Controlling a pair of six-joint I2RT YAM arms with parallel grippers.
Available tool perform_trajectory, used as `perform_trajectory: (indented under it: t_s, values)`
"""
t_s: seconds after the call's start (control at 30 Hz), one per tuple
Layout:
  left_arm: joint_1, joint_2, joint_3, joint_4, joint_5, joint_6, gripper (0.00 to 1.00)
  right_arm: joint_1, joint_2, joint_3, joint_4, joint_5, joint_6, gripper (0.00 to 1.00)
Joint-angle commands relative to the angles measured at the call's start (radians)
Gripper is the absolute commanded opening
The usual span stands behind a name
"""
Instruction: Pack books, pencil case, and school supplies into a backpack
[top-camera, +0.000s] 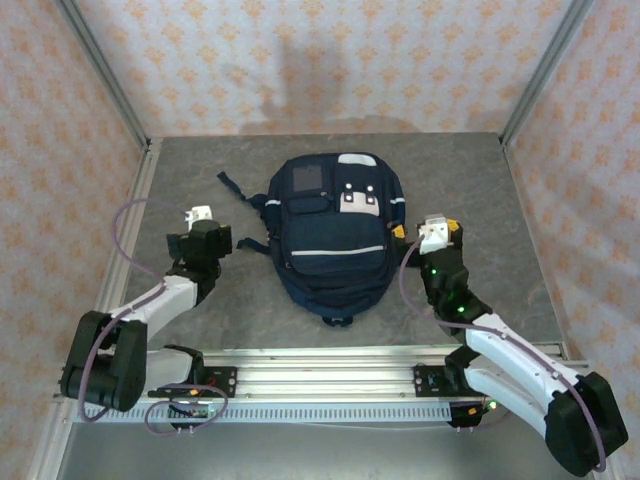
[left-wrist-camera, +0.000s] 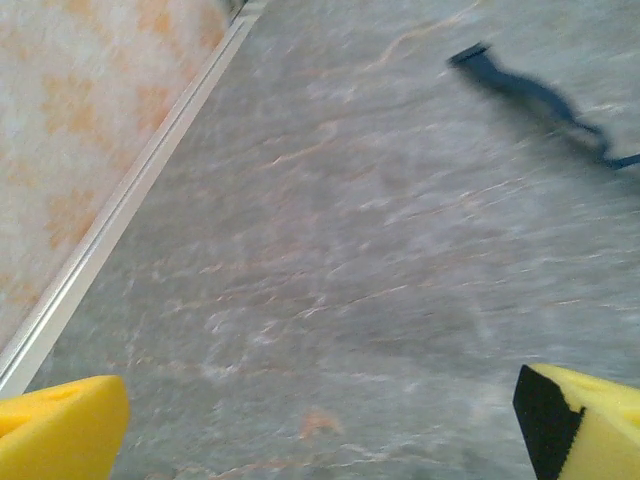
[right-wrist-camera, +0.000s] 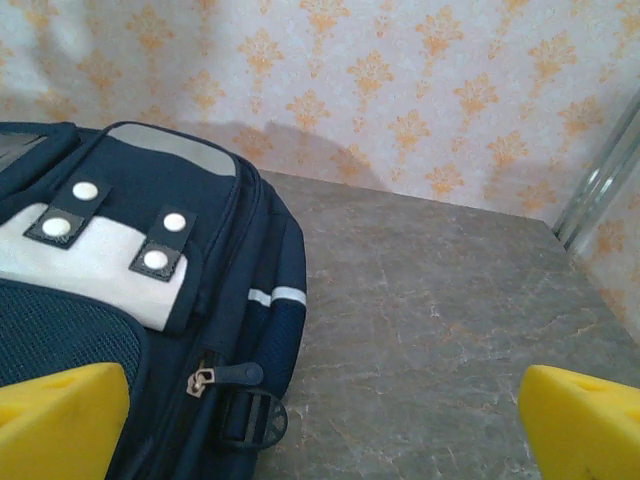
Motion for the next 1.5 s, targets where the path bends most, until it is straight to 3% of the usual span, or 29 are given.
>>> perform_trajectory:
  t_s: [0.0,0.17,0.3,0.4,0.67,0.77,0.87,1.0,1.03,1.1,1.2,1.27,1.3,1.37,1.47]
  values:
    - [0.012,0.004,-0.047,0.212,0.008,-0.038,1.0,0.004,0.033,-0.03,0.052,0.005,0.032,0.99]
    - [0.027,0.05,-0.132,0.487,0.109,0.042,1.0,0.004,0.076,-0.003,0.02,0.013,0.006,0.99]
    - [0.038,0.149,-0.192,0.689,0.128,0.029,1.0,0.004,0.097,-0.016,0.064,0.045,0.01,0.99]
    - [0.038,0.217,-0.169,0.706,0.122,0.03,1.0,0.002,0.127,-0.026,0.103,0.109,0.015,0.99]
    - [0.038,0.218,-0.149,0.667,0.153,0.043,1.0,-0.056,0.215,-0.028,0.16,0.226,0.05,0.99]
    - [0.039,0.221,-0.138,0.654,0.156,0.045,1.0,-0.12,0.244,-0.046,0.229,0.248,0.121,1.0]
    - [0.037,0.227,-0.108,0.603,0.172,0.052,1.0,-0.223,0.268,-0.021,0.186,0.227,0.219,1.0]
    - [0.036,0.23,-0.095,0.583,0.209,0.067,1.0,-0.359,0.406,0.018,0.193,0.19,0.29,1.0]
    - [0.036,0.23,-0.094,0.583,0.21,0.068,1.0,-0.38,0.42,0.03,0.188,0.103,0.28,1.0]
    - [0.036,0.232,-0.084,0.567,0.21,0.068,1.0,-0.447,0.477,-0.017,0.385,-0.19,0.28,1.0]
    - [0.036,0.236,-0.066,0.536,0.221,0.073,1.0,-0.466,0.62,-0.067,0.597,-0.285,0.246,1.0]
    - [0.036,0.237,-0.055,0.519,0.236,0.08,1.0,-0.482,0.788,-0.124,0.925,-0.325,0.253,1.0]
    - [0.036,0.24,-0.048,0.507,0.245,0.085,1.0,-0.482,0.775,-0.14,0.954,-0.312,0.253,1.0]
    - [0.036,0.239,-0.049,0.51,0.247,0.083,1.0,-0.482,0.673,-0.095,0.719,-0.32,0.249,1.0]
    - [0.042,0.243,-0.037,0.489,0.266,0.081,1.0,-0.485,0.719,0.059,0.497,-0.441,0.205,1.0]
